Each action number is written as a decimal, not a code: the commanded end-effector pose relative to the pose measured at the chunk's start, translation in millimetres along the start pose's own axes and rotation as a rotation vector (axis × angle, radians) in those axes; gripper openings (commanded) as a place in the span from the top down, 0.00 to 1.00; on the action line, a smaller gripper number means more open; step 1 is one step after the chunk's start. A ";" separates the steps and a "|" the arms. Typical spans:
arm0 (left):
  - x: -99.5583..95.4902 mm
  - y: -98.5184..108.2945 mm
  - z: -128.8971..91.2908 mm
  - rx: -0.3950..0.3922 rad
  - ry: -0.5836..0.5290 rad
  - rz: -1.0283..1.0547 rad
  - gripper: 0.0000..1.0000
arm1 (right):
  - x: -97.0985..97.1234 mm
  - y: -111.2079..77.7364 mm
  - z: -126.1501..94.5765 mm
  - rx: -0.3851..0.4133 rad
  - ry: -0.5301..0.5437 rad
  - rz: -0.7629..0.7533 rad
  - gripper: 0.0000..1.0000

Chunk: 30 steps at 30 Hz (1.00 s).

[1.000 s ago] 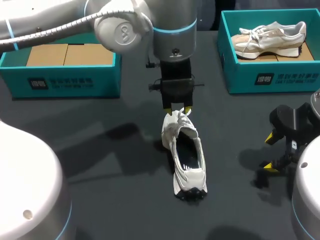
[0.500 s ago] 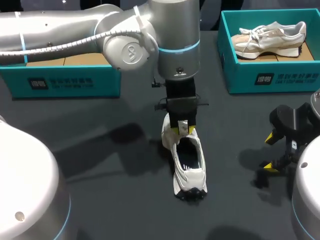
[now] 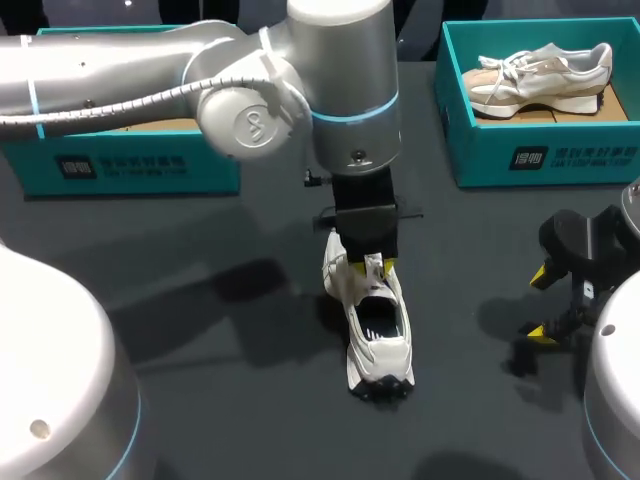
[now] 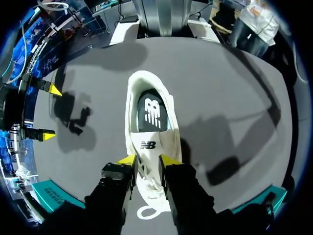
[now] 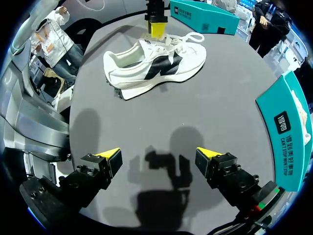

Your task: Take the shoe out of the shoebox, open the shoe tongue, remove and reinsert the insole, then place the shoe into the shoebox

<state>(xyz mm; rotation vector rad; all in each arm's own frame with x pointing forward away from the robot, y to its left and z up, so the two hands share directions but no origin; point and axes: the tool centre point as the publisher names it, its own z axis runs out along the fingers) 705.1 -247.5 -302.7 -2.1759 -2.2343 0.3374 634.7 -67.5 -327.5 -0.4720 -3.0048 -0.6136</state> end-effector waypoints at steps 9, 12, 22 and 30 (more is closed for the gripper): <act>-0.9 -6.1 9.5 0.009 -0.020 0.003 0.72 | 2.2 -0.5 -0.8 0.001 -0.003 0.000 0.00; -0.9 -11.0 22.9 0.022 -0.010 0.005 0.72 | 2.2 -0.5 -0.8 0.001 -0.003 0.000 0.00; 12.7 -23.4 38.9 0.054 -0.007 -0.008 0.72 | 2.2 -0.5 -0.8 0.001 -0.003 0.000 0.00; 15.4 -36.8 1.1 -0.008 -0.040 -0.020 0.67 | 2.2 -0.5 -0.8 0.001 -0.003 0.000 0.00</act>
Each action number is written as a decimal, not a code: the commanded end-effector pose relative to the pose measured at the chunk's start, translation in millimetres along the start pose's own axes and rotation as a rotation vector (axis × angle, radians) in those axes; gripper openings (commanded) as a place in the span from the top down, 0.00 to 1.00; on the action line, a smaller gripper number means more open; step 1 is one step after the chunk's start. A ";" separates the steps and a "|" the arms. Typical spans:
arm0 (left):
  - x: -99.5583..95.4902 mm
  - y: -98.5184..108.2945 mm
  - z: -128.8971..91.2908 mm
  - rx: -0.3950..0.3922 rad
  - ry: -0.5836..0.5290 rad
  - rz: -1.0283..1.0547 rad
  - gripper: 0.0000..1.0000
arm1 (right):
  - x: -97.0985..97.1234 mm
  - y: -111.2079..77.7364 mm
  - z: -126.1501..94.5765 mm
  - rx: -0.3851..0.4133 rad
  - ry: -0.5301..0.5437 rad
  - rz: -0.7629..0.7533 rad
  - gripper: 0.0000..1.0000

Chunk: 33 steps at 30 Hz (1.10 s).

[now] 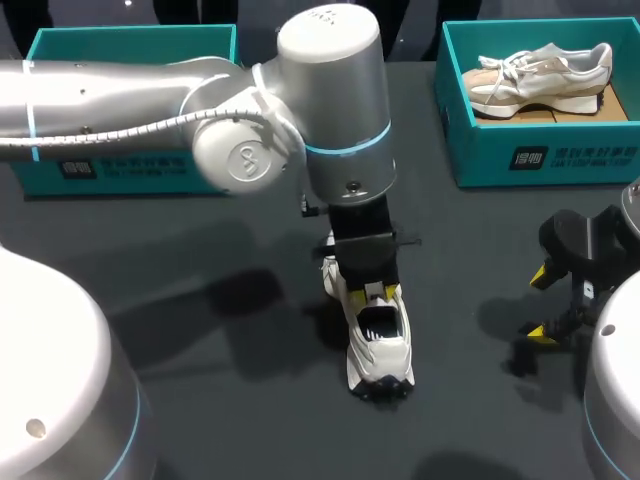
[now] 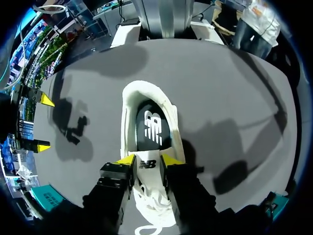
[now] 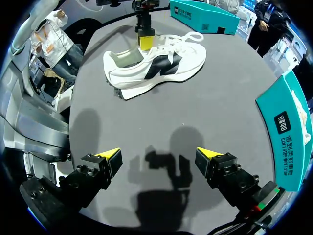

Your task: Take the shoe out of the shoebox, open the shoe tongue, remove and reinsert the insole, then place the shoe into the shoebox

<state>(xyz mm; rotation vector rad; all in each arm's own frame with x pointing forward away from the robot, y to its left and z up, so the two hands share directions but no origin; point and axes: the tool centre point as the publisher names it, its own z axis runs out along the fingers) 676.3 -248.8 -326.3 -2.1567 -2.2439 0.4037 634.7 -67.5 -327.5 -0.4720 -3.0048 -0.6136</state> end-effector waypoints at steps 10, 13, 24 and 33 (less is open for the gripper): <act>10.9 -30.4 -60.3 0.013 0.022 -0.369 0.00 | 2.2 -0.5 -0.8 0.001 -0.003 0.000 0.00; 11.7 -31.7 -63.7 0.011 0.033 -0.413 0.00 | 2.2 -0.5 -0.8 0.001 -0.003 0.000 0.00; 12.6 -40.2 -61.6 -0.010 0.013 -0.526 0.00 | 2.2 -0.5 -0.8 0.001 -0.003 0.000 0.00; 19.4 -82.6 -60.7 -0.215 -0.086 -1.045 0.00 | 2.2 -0.5 -0.8 0.001 -0.003 0.000 0.00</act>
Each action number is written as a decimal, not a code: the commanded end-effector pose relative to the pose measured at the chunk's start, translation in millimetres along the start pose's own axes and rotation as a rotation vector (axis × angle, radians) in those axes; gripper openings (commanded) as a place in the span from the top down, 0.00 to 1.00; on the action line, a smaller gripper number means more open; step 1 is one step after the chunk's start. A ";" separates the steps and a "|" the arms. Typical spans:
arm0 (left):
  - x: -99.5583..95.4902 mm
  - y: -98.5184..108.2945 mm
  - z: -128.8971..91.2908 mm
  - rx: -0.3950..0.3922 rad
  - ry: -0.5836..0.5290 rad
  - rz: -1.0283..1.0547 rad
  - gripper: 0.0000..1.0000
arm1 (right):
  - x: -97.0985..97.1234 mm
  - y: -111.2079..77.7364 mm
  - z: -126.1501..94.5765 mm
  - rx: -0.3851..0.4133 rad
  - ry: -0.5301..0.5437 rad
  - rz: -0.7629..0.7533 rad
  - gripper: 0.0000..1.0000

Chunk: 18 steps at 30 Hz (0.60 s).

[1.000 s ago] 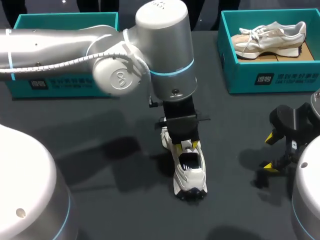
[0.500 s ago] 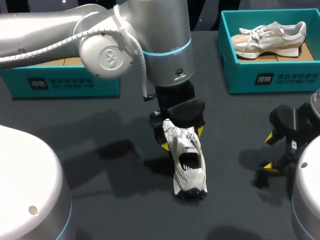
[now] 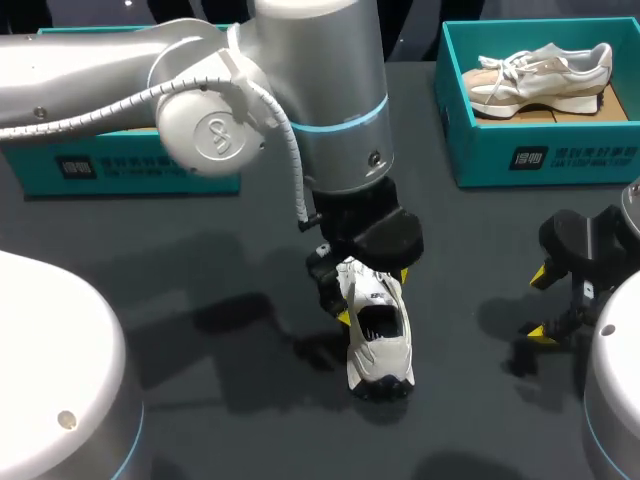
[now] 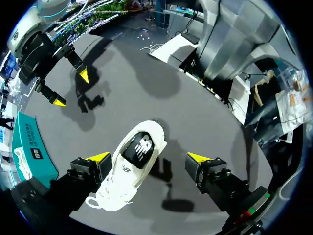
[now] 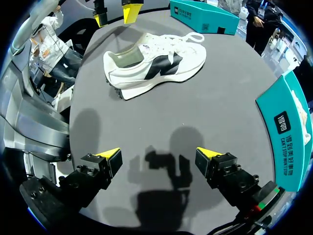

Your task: Take the shoe out of the shoebox, open the shoe tongue, remove and reinsert the insole, then place the shoe into the shoebox

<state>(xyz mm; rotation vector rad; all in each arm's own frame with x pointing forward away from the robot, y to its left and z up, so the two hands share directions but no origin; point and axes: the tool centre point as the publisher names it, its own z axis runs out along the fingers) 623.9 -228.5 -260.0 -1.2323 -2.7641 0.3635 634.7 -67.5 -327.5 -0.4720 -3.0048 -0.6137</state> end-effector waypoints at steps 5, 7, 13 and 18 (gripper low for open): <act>22.1 -8.0 -9.4 -0.236 -0.161 -0.413 0.00 | 2.2 -0.5 -0.8 0.001 -0.003 0.000 0.00; 22.1 -8.0 -9.4 -0.236 -0.161 -0.413 0.00 | 2.2 -0.5 -0.8 0.001 -0.003 0.000 0.00; 26.3 -19.1 2.9 -0.257 -0.168 -0.506 0.00 | 2.2 -0.5 -0.8 0.001 -0.003 0.000 0.00; 24.5 -27.0 21.6 -0.237 -0.147 -0.597 0.00 | 2.2 -0.5 -0.8 0.001 -0.003 0.000 0.00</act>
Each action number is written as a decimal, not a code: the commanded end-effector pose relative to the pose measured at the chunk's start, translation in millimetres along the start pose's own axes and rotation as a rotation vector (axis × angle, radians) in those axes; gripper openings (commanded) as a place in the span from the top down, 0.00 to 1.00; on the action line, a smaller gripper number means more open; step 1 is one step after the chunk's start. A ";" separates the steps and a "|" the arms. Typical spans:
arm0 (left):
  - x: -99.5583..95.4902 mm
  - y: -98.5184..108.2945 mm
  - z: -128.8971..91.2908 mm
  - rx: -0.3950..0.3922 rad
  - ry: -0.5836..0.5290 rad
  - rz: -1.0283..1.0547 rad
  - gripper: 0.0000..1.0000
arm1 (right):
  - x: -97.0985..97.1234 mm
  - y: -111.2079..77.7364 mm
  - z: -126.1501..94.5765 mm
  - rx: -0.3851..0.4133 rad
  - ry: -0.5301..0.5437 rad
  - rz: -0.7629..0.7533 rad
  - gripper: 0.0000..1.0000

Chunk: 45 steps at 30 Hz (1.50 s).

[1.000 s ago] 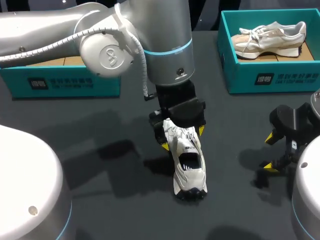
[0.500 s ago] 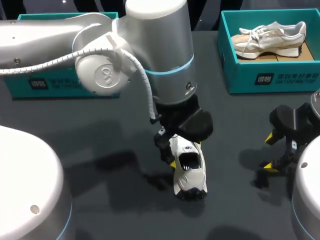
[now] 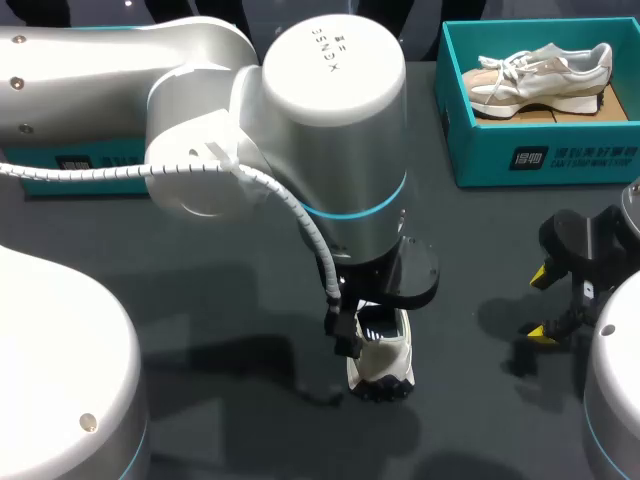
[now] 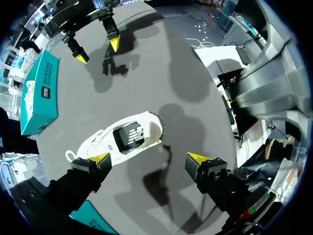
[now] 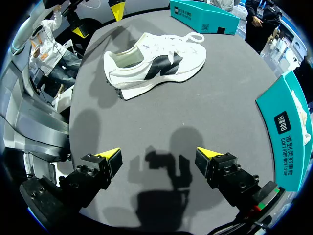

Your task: Take the shoe out of the shoebox, open the shoe tongue, remove and reinsert the insole, then place the shoe into the shoebox

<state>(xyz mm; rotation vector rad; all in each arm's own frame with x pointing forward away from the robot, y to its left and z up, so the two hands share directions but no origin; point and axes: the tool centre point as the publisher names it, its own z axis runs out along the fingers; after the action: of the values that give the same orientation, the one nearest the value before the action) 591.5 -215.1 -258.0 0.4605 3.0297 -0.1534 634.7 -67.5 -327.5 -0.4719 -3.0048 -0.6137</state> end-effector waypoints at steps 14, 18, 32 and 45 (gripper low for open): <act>6.3 -29.9 49.8 -0.052 0.004 -0.185 0.00 | 2.2 -0.5 -0.8 0.001 -0.003 0.000 0.00; 5.8 -32.6 61.0 -0.057 0.002 -0.231 0.00 | 2.2 -0.5 -0.8 0.001 -0.003 0.000 0.00; 12.0 -31.6 91.6 -0.061 0.011 -0.295 0.00 | 2.2 -0.5 -0.8 0.001 -0.003 0.000 0.00; 15.7 -27.7 114.7 -0.053 -0.005 -0.317 0.06 | 2.2 -0.5 -0.8 0.001 -0.003 0.000 0.00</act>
<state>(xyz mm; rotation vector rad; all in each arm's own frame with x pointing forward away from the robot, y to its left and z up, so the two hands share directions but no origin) 574.7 -248.5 -365.3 -0.0242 3.0725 -0.0880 634.7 -67.5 -327.5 -0.4719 -3.0048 -0.6137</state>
